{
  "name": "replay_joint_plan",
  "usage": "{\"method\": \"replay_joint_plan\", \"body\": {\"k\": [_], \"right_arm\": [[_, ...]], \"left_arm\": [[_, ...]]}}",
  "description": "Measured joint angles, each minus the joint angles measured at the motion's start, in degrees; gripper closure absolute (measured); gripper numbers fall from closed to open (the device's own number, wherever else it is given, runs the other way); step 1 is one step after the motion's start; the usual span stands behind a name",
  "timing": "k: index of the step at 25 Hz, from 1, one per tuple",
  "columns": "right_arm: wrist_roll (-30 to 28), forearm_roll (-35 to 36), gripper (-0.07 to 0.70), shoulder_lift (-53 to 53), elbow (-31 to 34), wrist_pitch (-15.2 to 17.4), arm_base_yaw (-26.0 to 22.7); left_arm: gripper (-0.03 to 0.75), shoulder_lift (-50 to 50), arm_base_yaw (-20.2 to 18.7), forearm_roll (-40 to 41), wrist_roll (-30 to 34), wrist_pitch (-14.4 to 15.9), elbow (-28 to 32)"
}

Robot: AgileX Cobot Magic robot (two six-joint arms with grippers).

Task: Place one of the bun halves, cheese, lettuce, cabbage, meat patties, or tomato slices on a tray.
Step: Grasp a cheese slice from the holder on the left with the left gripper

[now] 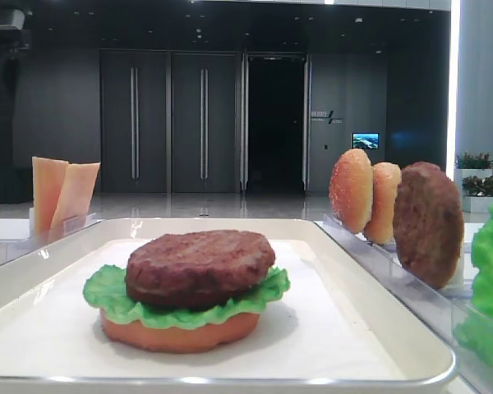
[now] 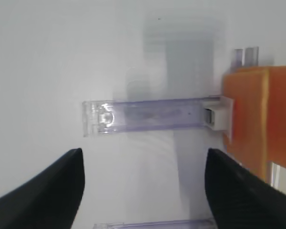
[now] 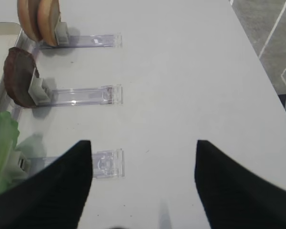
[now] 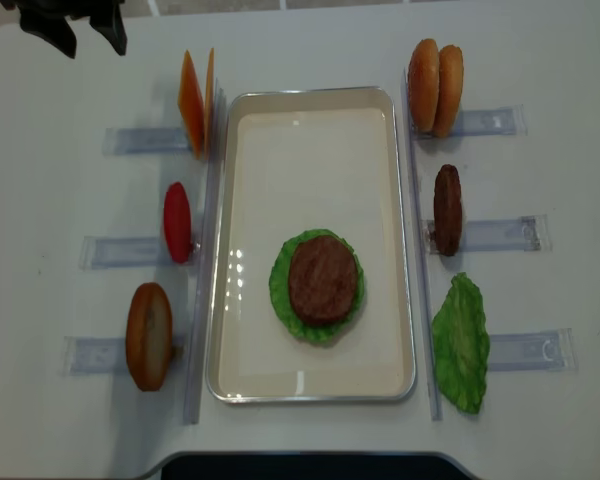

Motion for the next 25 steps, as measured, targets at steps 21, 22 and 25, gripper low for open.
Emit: {"method": "replay_joint_plan", "body": {"k": [21,22,25], "right_arm": [[0.00,0.00,0.161,0.00,0.06,0.00,0.00],[0.00,0.00,0.161,0.00,0.06,0.00,0.00],[0.00,0.00,0.161,0.00,0.06,0.00,0.00]], "left_arm": [[0.125,2.60,-14.89,1.96,-8.10,0.00,-0.07],[0.127,2.66,-14.89,1.96,-8.31,0.00,-0.07],[0.135,2.66,-14.89,2.08,-8.63,0.00,-0.07]]}}
